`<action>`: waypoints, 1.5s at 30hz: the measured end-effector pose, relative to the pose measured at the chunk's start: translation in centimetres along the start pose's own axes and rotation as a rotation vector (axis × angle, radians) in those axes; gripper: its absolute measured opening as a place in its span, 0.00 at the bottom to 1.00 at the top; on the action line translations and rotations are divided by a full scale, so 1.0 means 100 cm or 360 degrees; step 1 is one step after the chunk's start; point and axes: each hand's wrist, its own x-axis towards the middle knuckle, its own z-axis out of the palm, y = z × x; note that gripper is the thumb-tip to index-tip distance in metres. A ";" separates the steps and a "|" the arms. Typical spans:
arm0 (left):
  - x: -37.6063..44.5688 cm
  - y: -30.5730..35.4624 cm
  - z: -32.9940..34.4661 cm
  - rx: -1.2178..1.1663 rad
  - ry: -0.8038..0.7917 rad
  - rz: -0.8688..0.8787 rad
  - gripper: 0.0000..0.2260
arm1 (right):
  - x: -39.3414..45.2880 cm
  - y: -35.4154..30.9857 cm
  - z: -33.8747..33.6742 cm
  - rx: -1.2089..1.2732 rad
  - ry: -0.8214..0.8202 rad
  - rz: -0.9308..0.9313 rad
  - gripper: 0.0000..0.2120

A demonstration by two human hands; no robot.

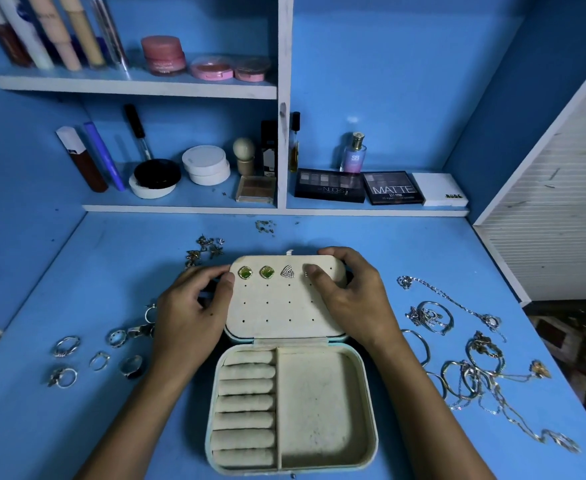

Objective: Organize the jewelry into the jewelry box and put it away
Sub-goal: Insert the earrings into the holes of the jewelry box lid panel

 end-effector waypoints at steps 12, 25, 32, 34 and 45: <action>0.104 0.025 0.005 0.0427 -0.0519 0.0598 0.04 | 0.000 0.000 0.000 -0.0012 0.0008 -0.0018 0.25; 0.138 0.005 0.048 0.0825 -0.0970 0.0729 0.07 | 0.003 0.004 0.003 0.0033 -0.0025 0.0013 0.21; 0.139 0.004 0.051 0.0893 -0.0972 0.0687 0.02 | 0.002 0.002 0.002 0.0033 -0.0006 -0.0002 0.20; 0.139 0.005 0.052 0.0929 -0.0978 0.0698 0.01 | 0.002 0.001 0.002 0.0035 -0.0001 -0.0006 0.21; 0.135 0.008 0.047 0.0735 -0.0939 0.0727 0.01 | 0.000 -0.003 0.001 0.0040 -0.0004 -0.0021 0.21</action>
